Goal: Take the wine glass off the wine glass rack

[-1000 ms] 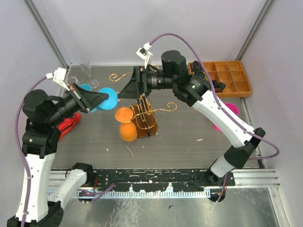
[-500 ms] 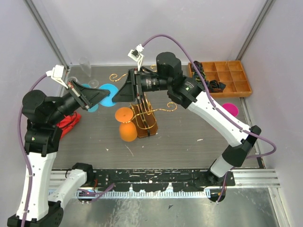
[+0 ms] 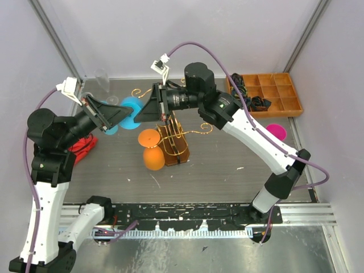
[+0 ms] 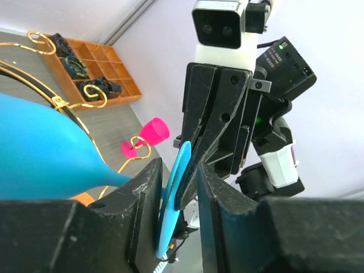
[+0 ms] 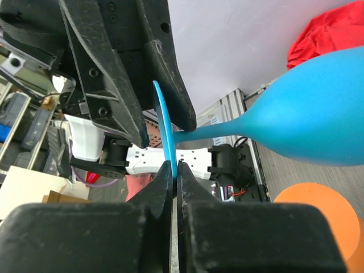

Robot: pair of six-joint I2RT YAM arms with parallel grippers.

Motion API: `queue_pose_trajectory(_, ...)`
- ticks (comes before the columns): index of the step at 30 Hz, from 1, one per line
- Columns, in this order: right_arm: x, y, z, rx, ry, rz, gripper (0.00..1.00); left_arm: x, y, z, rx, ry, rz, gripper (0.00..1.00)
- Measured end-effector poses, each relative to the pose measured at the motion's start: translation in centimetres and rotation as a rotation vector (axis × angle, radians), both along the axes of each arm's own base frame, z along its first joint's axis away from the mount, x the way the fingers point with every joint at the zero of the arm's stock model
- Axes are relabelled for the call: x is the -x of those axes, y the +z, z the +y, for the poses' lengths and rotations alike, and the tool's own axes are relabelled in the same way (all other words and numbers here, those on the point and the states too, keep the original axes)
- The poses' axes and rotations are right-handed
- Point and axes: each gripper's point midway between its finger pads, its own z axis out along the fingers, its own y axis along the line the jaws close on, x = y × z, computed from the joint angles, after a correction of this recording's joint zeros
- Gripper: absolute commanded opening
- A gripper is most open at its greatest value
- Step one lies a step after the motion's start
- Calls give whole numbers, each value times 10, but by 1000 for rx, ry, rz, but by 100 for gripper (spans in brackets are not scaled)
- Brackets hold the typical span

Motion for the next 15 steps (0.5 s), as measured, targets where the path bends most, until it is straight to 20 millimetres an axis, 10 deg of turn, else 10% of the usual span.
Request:
queue_pose_trajectory(8, -30, 17, -29, 44, -112, -89, 1, 3, 15, 7, -40, 54, -49, 31)
queue_pose_trajectory(15, -121, 28, -107, 147, -477, -210, 1, 15, 22, 12, -59, 80, -91, 30)
